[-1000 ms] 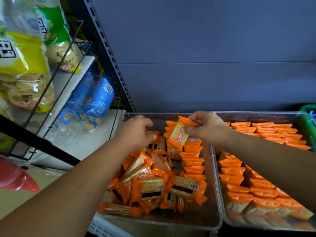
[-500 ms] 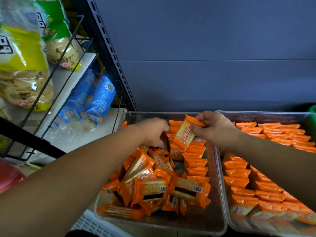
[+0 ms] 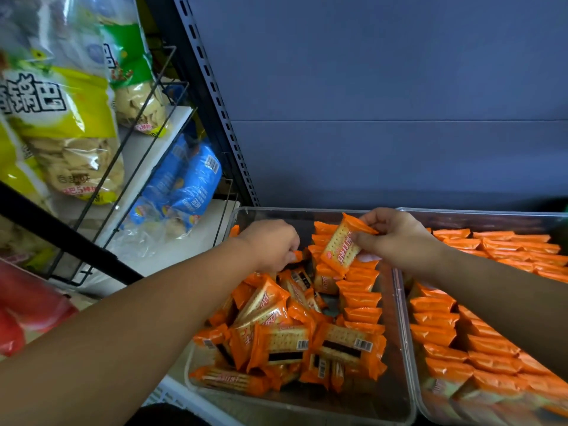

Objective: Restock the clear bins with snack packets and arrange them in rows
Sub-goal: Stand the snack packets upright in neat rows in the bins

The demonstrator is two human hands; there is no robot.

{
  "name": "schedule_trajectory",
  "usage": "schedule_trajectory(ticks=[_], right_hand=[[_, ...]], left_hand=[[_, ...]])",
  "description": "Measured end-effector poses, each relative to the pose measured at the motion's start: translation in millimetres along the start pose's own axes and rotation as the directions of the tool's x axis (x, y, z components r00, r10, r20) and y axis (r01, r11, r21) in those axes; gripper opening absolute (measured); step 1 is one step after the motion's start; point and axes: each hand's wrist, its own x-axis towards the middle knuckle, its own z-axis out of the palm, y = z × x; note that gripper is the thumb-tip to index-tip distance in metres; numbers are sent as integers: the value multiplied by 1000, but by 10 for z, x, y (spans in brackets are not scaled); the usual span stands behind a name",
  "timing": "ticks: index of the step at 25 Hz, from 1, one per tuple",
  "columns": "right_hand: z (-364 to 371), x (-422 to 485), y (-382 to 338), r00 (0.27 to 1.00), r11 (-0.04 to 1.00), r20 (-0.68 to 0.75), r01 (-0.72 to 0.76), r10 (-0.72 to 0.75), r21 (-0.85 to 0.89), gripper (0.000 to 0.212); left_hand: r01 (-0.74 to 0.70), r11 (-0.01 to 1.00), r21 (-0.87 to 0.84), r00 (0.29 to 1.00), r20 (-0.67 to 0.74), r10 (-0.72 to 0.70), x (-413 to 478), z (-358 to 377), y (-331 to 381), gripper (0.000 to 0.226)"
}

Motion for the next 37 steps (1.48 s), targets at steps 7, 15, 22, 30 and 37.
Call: schedule_trajectory(ticks=[7, 15, 22, 30, 37], right_hand=[[-113, -23, -38, 993, 986, -113, 21, -41, -167, 37], [-153, -52, -73, 954, 934, -255, 64, -161, -351, 46], [-11, -163, -325, 994, 996, 109, -17, 7, 87, 32], [-177, -113, -58, 995, 966, 7, 101, -103, -238, 24], [-72, -25, 35, 979, 857, 88, 203, -183, -474, 24]], left_hand=[[192, 745, -639, 905, -178, -385, -510, -240, 73, 26], [175, 219, -960, 827, 22, -562, -811, -308, 380, 24], [38, -4, -999, 889, 35, -456, -672, -241, 528, 24], [-80, 958, -276, 994, 55, 99, -330, 135, 321, 16], [-227, 966, -120, 901, 350, 255, 88, 369, 307, 50]])
